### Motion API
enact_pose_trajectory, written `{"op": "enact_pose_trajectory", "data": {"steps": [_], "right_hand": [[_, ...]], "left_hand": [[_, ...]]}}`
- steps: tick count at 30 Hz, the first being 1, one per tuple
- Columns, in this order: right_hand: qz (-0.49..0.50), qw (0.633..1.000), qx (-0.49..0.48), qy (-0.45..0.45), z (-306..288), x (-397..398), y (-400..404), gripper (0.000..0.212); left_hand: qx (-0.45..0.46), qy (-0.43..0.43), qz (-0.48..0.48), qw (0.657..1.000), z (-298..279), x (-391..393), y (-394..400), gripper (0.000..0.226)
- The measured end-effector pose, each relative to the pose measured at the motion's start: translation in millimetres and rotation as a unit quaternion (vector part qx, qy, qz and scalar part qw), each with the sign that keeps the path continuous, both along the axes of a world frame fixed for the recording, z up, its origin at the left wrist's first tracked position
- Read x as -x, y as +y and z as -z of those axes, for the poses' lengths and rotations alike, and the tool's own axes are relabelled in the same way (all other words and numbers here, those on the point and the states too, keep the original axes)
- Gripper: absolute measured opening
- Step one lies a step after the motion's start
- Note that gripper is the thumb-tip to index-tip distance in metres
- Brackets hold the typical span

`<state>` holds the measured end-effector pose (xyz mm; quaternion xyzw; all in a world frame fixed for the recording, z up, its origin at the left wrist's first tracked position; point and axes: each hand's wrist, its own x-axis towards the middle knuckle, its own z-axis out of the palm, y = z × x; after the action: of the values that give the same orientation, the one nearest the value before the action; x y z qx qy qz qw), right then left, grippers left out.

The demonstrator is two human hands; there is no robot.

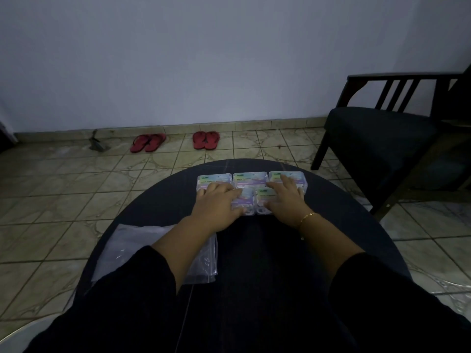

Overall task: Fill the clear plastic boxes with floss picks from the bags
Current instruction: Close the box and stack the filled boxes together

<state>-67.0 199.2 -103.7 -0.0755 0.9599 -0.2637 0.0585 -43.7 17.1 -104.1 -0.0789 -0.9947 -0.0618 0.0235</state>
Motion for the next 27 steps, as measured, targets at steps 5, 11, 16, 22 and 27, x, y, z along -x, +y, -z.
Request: {"op": "enact_pose_trajectory", "data": {"steps": [5, 11, 16, 22, 27], "right_hand": [[-0.016, 0.996, 0.025, 0.085, 1, -26, -12, 0.060], [-0.069, 0.986, 0.102, 0.111, -12, -68, -55, 0.053], [-0.095, 0.985, 0.130, 0.068, -10, -95, -93, 0.052], [-0.027, 0.989, 0.102, -0.100, 3, -106, -123, 0.075], [-0.004, 0.987, 0.070, -0.145, 8, -109, -135, 0.082]], "left_hand": [[-0.011, 0.014, -0.007, 1.000, -8, -17, -2, 0.059], [-0.029, 0.047, -0.052, 0.997, -28, -52, -30, 0.051], [-0.049, 0.018, -0.128, 0.990, -27, -80, -76, 0.050], [-0.006, -0.115, -0.127, 0.985, -14, -103, -115, 0.054], [0.034, -0.174, -0.158, 0.971, -4, -116, -124, 0.073]]}}
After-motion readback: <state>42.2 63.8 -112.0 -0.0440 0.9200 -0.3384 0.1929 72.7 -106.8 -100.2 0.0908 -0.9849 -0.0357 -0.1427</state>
